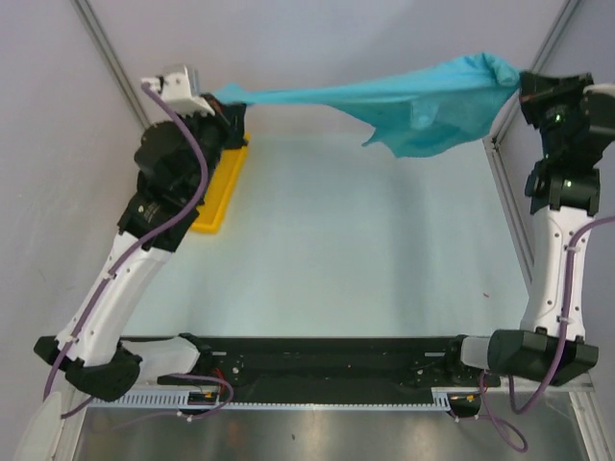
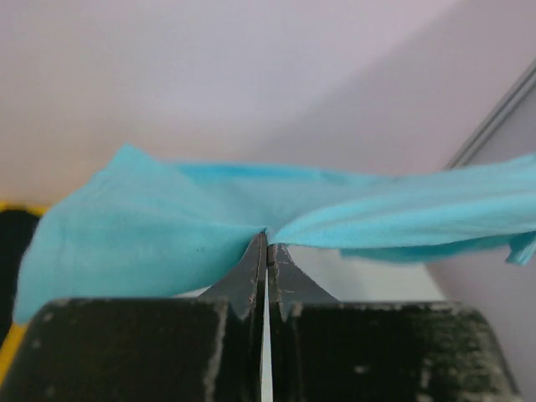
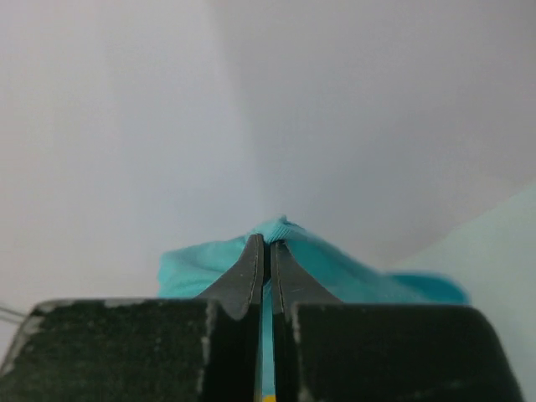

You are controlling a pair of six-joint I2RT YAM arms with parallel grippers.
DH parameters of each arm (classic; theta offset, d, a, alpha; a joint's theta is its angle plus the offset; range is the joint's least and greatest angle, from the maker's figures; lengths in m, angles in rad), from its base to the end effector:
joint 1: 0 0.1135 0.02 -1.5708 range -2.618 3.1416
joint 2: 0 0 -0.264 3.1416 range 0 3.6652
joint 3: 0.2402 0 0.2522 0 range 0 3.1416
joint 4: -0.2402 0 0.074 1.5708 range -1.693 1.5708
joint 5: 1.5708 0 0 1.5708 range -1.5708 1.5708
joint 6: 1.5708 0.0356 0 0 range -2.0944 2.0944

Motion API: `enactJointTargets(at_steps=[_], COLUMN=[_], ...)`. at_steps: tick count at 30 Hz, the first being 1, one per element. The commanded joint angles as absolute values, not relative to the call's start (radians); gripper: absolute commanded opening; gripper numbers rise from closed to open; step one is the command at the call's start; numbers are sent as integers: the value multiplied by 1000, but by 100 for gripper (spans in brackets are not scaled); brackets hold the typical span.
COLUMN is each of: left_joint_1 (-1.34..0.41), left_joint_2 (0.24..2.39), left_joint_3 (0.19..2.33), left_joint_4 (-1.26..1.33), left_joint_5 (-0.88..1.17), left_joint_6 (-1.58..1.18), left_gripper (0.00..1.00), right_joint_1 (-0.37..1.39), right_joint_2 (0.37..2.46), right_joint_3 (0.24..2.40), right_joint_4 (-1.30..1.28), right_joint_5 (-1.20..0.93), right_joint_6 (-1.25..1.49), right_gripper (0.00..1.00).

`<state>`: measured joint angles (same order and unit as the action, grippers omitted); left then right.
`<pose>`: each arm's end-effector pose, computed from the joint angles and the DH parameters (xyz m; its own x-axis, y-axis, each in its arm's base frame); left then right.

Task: Roll the t-shirts
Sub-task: Flatten out the T-shirt at the center of the board.

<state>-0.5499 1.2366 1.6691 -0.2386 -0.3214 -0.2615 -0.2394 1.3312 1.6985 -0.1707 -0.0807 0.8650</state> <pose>0.2074 -0.1140 0.5408 0.0988 -0.3483 -0.9322 0.2662 0.9119 -0.3125 0.2647 -0.0617 0.5353 0.2445 0.7212 -0.6481 -0.0409 0.6755 0.7362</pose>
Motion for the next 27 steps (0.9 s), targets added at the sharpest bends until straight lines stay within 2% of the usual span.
enactJointTargets(at_steps=[1, 3, 4, 5, 6, 8, 11, 13, 15, 18, 19, 23, 27], left_joint_1=[-541, -543, -545, -543, -545, -545, -542, -537, -528, -470, -431, -353, -327], left_joint_2=[1134, 1059, 1043, 1031, 1019, 1014, 991, 957, 951, 986, 997, 1075, 1186], left_joint_3=[1354, 1116, 1045, 975, 850, 714, 634, 615, 607, 617, 614, 627, 673], left_joint_4=[-308, -276, -250, -230, -204, -131, -120, -165, -211, -284, -287, -259, -250], left_joint_5=[-275, -252, -229, -209, -181, -137, -143, -185, -259, -271, -264, -288, -281], left_joint_6=[-319, -374, -450, -489, -552, -619, -679, -728, -771, -796, -798, -801, -813], left_gripper=[0, 0, 0, 0, 0, 28, 54, 67, 69, 68, 67, 63, 62], right_joint_1=[-321, -318, -313, -305, -295, -298, -304, -299, -279, -151, -50, 112, 121], right_joint_2=[1197, 1163, 1149, 1147, 1150, 1163, 1148, 1105, 1019, 942, 933, 930, 989], right_joint_3=[1390, 1217, 1162, 1111, 1016, 945, 871, 815, 750, 646, 629, 549, 542], right_joint_4=[-240, -337, -357, -373, -399, -423, -486, -528, -522, -526, -529, -497, -450], right_joint_5=[-224, -230, -241, -259, -256, -256, -224, -187, -178, -128, -59, 69, 129], right_joint_6=[899, 832, 816, 795, 757, 723, 658, 638, 643, 678, 696, 807, 813], right_gripper=[0, 3, 11, 34, 44, 62, 75, 75, 74, 73, 73, 71, 71])
